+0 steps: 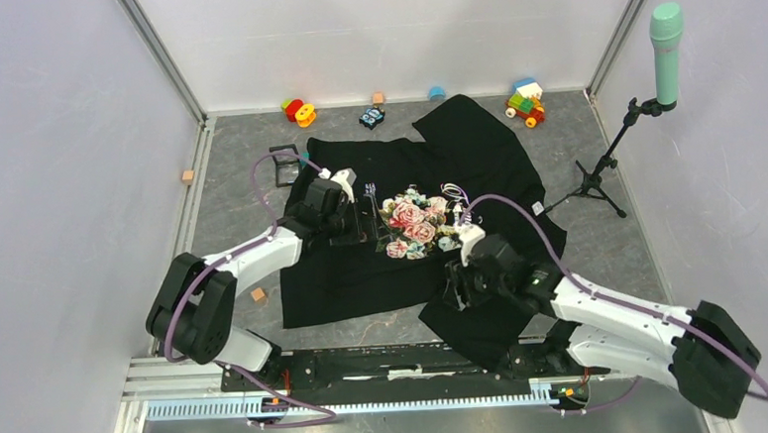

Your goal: Pin the brooch onto the clothing

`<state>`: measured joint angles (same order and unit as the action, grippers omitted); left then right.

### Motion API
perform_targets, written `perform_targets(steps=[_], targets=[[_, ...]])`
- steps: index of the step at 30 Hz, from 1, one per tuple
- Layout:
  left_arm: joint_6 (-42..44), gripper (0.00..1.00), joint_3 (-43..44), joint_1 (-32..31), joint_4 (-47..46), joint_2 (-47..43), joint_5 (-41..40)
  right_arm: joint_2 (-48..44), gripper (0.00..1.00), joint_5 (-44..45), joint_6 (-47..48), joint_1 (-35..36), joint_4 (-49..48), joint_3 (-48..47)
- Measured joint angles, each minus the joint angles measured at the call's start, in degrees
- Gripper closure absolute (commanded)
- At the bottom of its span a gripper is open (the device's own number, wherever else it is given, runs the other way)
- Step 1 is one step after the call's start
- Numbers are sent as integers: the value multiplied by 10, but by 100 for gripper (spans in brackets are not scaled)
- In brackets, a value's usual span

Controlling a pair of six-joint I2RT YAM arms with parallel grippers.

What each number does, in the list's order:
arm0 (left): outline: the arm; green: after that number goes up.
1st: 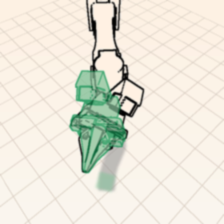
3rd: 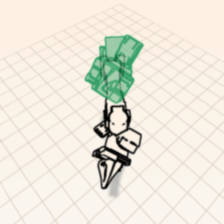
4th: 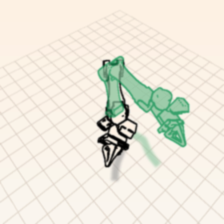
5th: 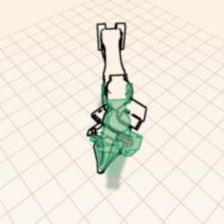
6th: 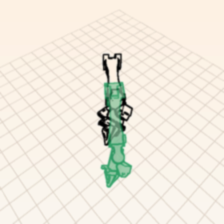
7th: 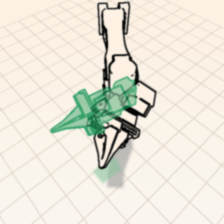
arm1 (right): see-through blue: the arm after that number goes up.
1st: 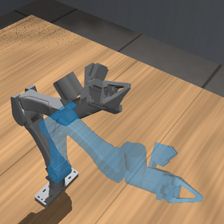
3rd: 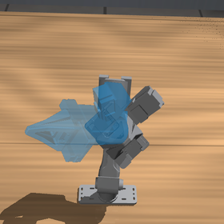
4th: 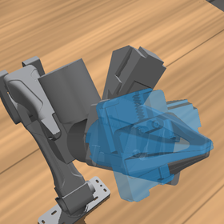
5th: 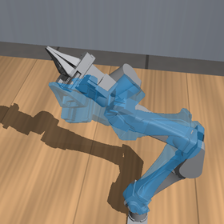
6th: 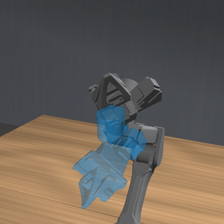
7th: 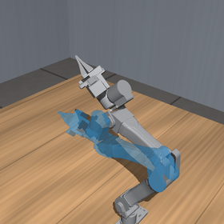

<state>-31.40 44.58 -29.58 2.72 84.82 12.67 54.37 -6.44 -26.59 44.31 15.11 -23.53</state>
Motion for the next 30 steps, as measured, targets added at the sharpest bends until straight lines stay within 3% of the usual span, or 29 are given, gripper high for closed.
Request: perform_targets(steps=[6,11,16,21,24,30], targets=[[-9,0,-9,17,-12,-19,9,78,43,124,-66,143,-13,-19],[-9,0,-14,22,-11,-43,10,168,44,198,-87,195,-18,-72],[-9,0,-25,26,1,-70,9,233,64,243,-97,223,-21,-100],[-7,0,-38,41,19,-99,10,227,91,242,-113,236,-33,-89],[-7,0,-43,54,29,-116,10,199,97,217,-126,247,-43,-64],[-4,0,-47,74,45,-133,10,147,100,165,-160,300,-17,-35]])
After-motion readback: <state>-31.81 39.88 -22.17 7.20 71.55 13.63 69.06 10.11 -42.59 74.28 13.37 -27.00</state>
